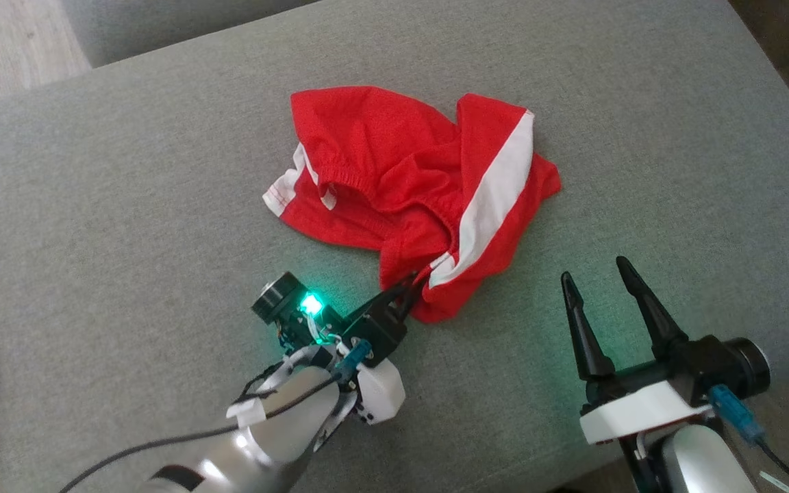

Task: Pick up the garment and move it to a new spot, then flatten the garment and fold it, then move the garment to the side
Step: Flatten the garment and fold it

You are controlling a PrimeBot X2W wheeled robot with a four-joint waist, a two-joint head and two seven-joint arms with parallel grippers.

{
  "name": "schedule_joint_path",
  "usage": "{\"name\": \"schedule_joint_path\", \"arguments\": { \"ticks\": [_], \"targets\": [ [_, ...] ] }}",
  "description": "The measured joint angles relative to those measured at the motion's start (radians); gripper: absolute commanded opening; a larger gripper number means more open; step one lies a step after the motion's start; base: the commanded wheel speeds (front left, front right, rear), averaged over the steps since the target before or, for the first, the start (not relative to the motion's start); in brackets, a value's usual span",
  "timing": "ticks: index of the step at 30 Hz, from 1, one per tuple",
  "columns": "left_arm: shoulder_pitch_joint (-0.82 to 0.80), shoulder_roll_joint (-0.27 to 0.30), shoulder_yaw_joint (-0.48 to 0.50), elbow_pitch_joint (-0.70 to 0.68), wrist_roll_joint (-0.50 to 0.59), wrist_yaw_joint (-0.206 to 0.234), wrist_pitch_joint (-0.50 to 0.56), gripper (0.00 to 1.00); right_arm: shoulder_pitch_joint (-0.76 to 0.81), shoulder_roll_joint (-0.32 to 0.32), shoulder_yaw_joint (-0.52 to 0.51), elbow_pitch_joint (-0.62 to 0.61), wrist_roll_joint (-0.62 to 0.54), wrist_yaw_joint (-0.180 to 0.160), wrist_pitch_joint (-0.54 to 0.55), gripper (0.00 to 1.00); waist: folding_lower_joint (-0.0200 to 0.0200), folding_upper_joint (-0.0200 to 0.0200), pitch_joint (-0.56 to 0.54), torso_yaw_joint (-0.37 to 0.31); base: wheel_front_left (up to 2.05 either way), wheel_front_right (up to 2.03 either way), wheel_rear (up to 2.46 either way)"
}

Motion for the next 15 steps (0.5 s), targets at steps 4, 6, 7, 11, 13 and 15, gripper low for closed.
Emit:
{"name": "schedule_joint_path", "arguments": {
  "ticks": [4, 6, 7, 11, 13, 15],
  "targets": [
    [-0.023, 0.000, -0.008, -0.007, -0.033, 0.003, 0.000, 0.00, -0.003, 0.000, -0.010, 0.000, 0.000, 0.000, 0.000, 1.00, -0.0001, 0.0000, -0.004, 0.011, 0.00, 0.00, 0.00],
    [-0.032, 0.000, 0.008, -0.047, -0.042, 0.026, 0.000, 0.00, -0.003, 0.000, -0.018, 0.000, 0.000, 0.000, 0.000, 1.00, -0.0001, 0.0000, -0.011, 0.022, 0.00, 0.00, 0.00],
    [-0.036, 0.000, 0.023, -0.074, -0.047, 0.037, 0.000, 0.00, -0.003, 0.000, -0.020, 0.000, 0.000, 0.000, 0.000, 1.00, -0.0002, 0.0000, -0.015, 0.029, 0.00, 0.00, 0.00],
    [-0.036, -0.001, 0.102, -0.194, -0.052, 0.076, 0.000, 0.00, 0.001, 0.000, -0.027, -0.001, 0.000, 0.000, 0.000, 1.00, -0.0002, 0.0000, -0.035, 0.067, 0.00, 0.00, 0.00],
    [-0.020, 0.000, 0.155, -0.264, -0.060, 0.095, -0.002, 0.00, 0.006, 0.000, -0.030, -0.002, 0.000, 0.000, 0.000, 1.00, -0.0002, 0.0000, -0.046, 0.089, 0.00, 0.00, 0.00],
    [0.022, 0.009, 0.201, -0.330, -0.069, 0.109, -0.004, 0.00, 0.009, 0.000, -0.032, -0.002, 0.000, 0.000, 0.000, 1.00, -0.0002, 0.0000, -0.056, 0.112, 0.00, 0.00, 0.00]
  ]
}}
